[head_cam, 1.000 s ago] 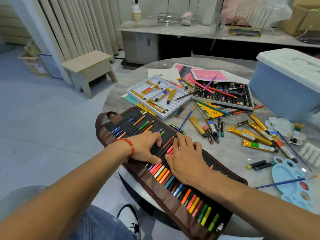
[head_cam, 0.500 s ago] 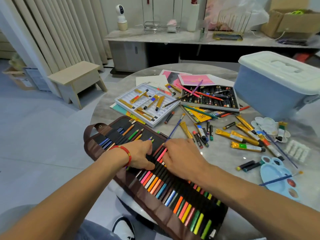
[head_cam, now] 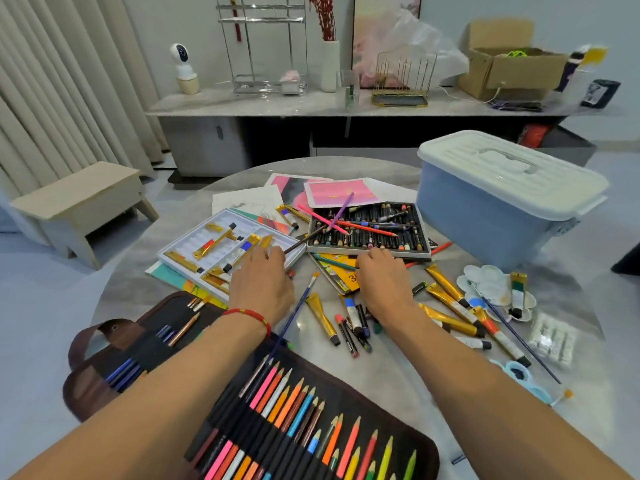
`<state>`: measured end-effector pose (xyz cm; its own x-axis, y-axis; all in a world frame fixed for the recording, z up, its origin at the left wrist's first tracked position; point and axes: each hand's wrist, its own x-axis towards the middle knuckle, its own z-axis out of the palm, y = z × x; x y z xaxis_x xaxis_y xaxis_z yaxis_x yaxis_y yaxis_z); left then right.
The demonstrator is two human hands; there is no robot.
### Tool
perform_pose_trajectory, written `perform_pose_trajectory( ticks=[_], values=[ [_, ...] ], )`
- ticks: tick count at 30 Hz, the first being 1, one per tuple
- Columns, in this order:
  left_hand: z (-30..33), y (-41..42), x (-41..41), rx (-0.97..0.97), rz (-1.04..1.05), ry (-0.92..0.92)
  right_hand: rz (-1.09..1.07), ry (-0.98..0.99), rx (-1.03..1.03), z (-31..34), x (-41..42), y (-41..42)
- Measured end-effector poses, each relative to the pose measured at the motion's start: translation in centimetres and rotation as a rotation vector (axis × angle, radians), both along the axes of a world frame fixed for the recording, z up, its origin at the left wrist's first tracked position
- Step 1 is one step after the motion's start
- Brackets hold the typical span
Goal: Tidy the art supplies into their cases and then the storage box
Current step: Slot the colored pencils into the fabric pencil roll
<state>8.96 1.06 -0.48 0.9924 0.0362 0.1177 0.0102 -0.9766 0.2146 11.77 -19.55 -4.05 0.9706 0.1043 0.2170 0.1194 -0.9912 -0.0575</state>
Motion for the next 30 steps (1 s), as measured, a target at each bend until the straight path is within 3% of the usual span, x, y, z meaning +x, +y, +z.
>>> perform_pose_trajectory(
  ticks=[4,9,14,17,20,26,30],
  values=[
    [-1.4,0.9,2.8,0.025,0.012,-0.087,0.012,0.039,0.258,1.1,0.5,-2.7],
    [-2.4,0.8,5.7,0.063,-0.029,-0.039,-0.046,-0.006,0.434,1.0,1.2,-6.3],
    [-1.9,0.8,6.2,0.084,-0.015,-0.073,-0.271,-0.028,0.391,2.4,2.6,-9.1],
    [-1.2,0.8,5.5,0.090,0.043,-0.081,-0.401,0.119,0.317,1.9,3.3,-12.5],
    [-0.5,0.8,4.2,0.087,0.067,-0.036,-0.343,0.253,0.315,0.9,3.5,-14.2],
    [0.7,1.7,1.5,0.018,0.068,0.016,-0.292,0.156,0.195,0.9,3.9,-14.5],
    [1.0,2.3,0.0,-0.130,0.066,0.007,-0.253,0.219,0.206,0.7,4.4,-14.0]
  ],
)
